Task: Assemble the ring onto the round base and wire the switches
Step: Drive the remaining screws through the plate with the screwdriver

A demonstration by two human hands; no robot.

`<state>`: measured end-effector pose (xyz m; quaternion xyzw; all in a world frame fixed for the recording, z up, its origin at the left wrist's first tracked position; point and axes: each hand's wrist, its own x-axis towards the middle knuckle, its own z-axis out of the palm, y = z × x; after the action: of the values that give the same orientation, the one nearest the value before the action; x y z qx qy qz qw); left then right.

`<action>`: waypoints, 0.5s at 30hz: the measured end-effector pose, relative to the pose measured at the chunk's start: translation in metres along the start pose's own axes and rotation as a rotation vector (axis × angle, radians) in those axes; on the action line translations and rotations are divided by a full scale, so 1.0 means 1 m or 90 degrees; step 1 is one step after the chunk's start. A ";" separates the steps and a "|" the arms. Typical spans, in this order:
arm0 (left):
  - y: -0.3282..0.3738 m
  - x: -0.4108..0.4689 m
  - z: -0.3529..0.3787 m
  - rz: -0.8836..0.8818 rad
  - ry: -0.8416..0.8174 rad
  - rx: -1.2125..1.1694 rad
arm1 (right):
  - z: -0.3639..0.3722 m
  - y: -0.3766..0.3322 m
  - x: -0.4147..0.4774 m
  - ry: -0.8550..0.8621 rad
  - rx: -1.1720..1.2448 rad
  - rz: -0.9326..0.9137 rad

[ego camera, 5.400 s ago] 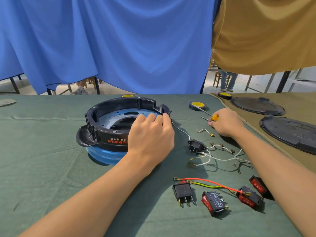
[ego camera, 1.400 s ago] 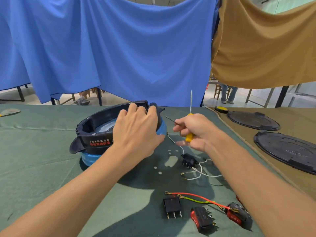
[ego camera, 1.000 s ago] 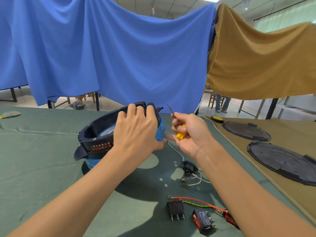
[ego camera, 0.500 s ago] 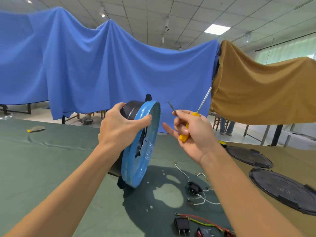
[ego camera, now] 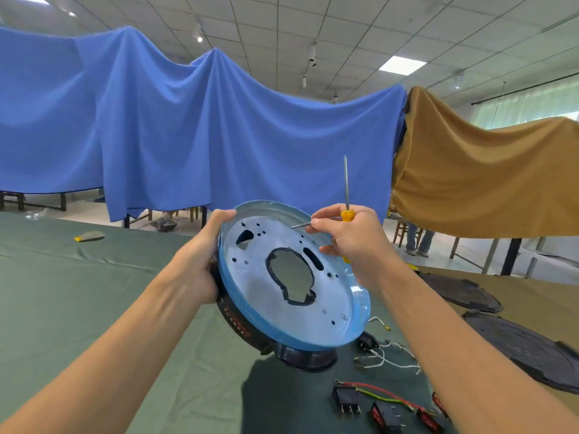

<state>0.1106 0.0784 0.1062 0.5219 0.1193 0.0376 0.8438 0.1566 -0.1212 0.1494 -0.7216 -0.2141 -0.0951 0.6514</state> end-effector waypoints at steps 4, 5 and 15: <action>-0.012 0.009 -0.013 -0.076 0.027 -0.002 | 0.010 0.005 -0.003 -0.024 -0.051 0.021; -0.016 0.011 -0.016 -0.085 0.040 -0.003 | 0.012 0.007 -0.005 -0.033 -0.062 0.023; -0.043 0.038 -0.046 -0.149 0.084 -0.061 | 0.032 0.028 -0.003 -0.081 -0.170 0.031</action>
<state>0.1341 0.1059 0.0424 0.4600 0.2325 -0.0210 0.8567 0.1620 -0.0921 0.1187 -0.8114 -0.2226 -0.0611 0.5370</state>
